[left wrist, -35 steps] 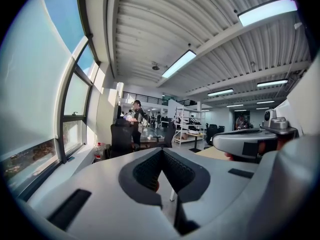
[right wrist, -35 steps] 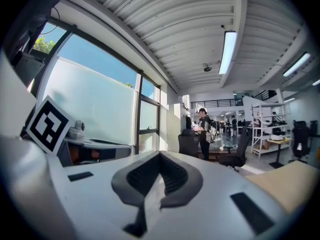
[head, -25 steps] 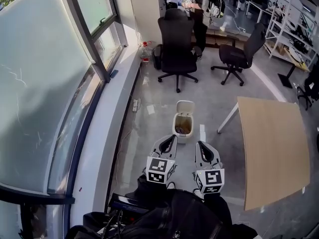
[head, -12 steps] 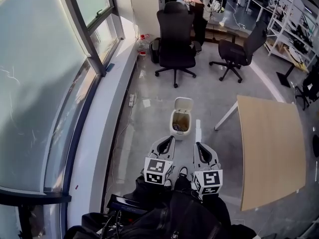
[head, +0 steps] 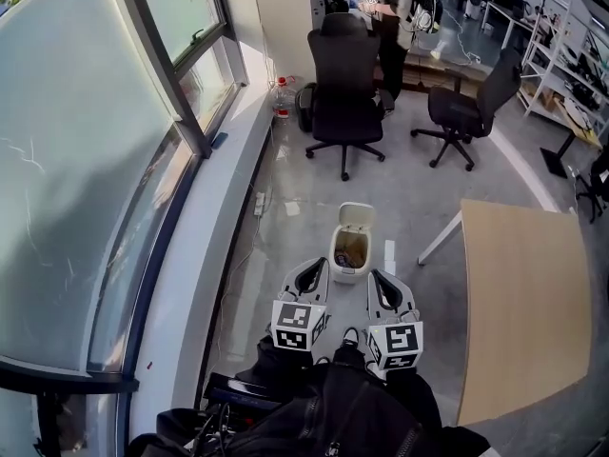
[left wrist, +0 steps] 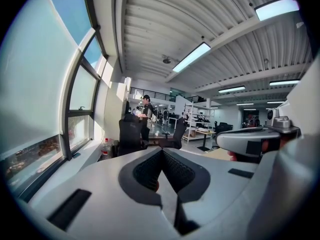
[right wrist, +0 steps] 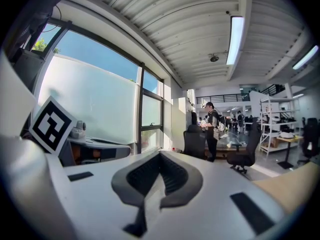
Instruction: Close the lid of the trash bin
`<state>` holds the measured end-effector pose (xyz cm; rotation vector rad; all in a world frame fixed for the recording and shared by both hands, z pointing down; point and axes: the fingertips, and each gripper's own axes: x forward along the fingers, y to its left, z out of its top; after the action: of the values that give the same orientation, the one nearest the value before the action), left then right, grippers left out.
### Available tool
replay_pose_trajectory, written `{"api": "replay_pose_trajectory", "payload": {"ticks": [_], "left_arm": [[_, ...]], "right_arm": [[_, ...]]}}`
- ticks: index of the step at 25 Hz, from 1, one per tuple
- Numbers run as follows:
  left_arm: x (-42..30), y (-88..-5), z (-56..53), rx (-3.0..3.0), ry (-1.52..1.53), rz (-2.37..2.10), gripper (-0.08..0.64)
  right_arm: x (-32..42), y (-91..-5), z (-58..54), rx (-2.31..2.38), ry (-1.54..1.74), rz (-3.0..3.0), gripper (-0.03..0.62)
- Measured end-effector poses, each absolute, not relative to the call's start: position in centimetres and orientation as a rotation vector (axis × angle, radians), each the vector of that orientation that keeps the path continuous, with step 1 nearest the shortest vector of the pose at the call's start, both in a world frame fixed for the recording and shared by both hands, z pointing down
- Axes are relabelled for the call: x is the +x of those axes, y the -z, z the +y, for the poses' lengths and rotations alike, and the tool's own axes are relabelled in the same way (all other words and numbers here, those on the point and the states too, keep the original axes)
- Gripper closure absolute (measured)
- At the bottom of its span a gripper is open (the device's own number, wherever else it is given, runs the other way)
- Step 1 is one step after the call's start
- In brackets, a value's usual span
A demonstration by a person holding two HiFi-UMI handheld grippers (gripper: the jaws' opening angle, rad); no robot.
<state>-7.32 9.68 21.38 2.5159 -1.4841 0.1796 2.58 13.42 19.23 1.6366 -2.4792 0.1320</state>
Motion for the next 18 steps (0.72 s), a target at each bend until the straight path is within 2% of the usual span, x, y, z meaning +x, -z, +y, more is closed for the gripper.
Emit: {"api": "replay_pose_trajectory", "payload": {"ticks": [18], "left_arm": [[2.4, -24.6, 0.1, 2.465, -0.301, -1.485, 0.558]], "right_arm": [[13.4, -23.7, 2.5, 1.618, -0.303, -2.472, 0.588]]}}
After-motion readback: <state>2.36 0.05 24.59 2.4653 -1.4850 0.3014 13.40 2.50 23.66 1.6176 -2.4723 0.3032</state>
